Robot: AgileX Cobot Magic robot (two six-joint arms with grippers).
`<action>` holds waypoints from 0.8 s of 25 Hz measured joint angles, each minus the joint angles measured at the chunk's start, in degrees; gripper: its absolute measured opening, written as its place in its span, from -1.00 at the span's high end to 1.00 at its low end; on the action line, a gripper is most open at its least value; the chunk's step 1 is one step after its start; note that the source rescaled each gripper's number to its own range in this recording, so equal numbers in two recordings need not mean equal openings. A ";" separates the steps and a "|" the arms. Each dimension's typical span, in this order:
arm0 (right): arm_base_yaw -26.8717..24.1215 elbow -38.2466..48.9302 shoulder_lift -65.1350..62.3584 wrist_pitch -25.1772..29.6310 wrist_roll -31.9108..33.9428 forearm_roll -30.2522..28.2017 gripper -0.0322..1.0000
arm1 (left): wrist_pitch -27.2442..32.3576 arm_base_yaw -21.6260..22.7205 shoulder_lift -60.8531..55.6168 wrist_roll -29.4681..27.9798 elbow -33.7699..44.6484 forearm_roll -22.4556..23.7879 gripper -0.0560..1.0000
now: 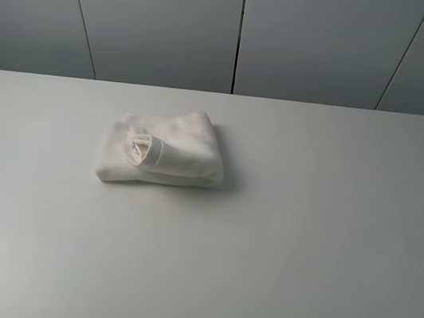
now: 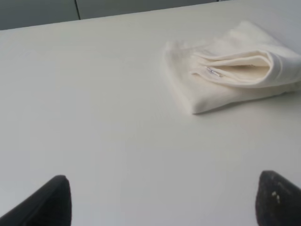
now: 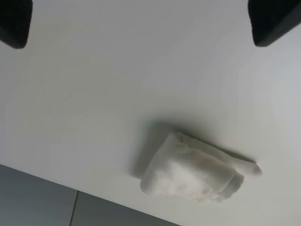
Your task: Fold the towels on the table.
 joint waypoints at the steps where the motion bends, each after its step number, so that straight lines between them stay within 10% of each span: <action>1: 0.00 0.00 0.00 0.00 0.00 0.00 -1.00 | 0.00 0.00 0.00 0.00 0.00 0.00 -1.00; 9: -2.88 0.00 0.00 -0.08 1.44 -0.12 -1.00 | 0.00 0.00 0.00 0.00 0.00 0.00 -1.00; 20: -25.44 0.00 0.00 -0.08 1.67 -0.12 -1.00 | 0.00 0.51 0.00 -0.71 0.00 0.51 -1.00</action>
